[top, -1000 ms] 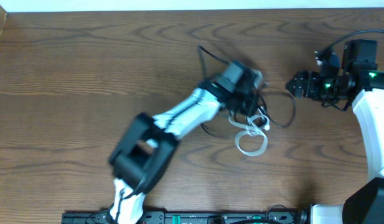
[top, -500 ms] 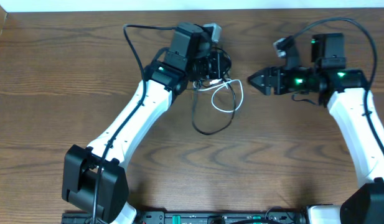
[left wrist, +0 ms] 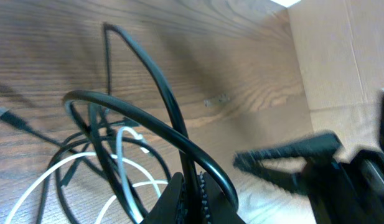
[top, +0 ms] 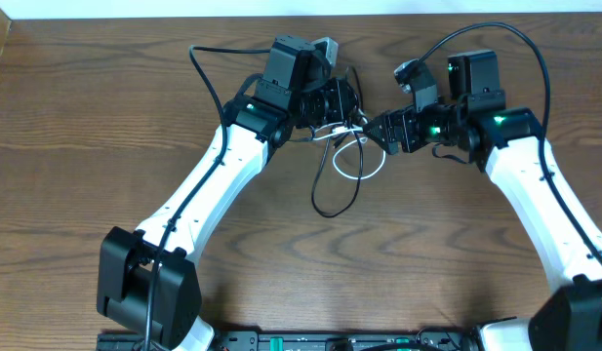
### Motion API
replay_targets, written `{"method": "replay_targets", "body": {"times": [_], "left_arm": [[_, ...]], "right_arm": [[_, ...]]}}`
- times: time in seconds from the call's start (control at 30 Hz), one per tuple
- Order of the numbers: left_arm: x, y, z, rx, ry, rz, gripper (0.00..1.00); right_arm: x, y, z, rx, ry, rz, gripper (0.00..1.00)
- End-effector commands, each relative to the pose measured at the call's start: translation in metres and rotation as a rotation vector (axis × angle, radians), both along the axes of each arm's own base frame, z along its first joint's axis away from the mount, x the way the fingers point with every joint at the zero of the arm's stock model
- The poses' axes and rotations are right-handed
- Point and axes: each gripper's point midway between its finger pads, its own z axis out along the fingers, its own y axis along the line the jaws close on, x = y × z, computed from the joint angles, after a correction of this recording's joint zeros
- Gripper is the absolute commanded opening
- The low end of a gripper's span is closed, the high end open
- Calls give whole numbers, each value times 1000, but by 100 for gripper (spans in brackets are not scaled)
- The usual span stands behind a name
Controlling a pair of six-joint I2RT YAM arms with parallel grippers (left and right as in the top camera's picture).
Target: Untangle cables
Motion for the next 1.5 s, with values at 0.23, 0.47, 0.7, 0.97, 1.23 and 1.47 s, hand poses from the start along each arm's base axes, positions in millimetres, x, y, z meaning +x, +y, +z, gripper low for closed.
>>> {"method": "replay_targets", "body": {"times": [0.23, 0.47, 0.7, 0.97, 1.23, 1.47], "left_arm": [[-13, -5, 19, -78, -53, -179, 7], [-20, -2, 29, -165, -23, -246, 8], [-19, -1, 30, -167, -26, -243, 8], [-6, 9, 20, -97, -39, -164, 8], [2, 37, -11, 65, 21, -23, 7], [0, 45, -19, 108, 47, 0, 7]], "right_arm": [[-15, 15, -16, 48, -150, 395, 92], [-10, 24, -34, 48, -137, 422, 75], [-6, 30, -30, 73, -154, 421, 34], [5, 5, -12, 131, -57, 229, 1], [17, -76, 63, 163, -157, -92, 1], [4, -140, 121, 187, -253, -353, 1]]}}
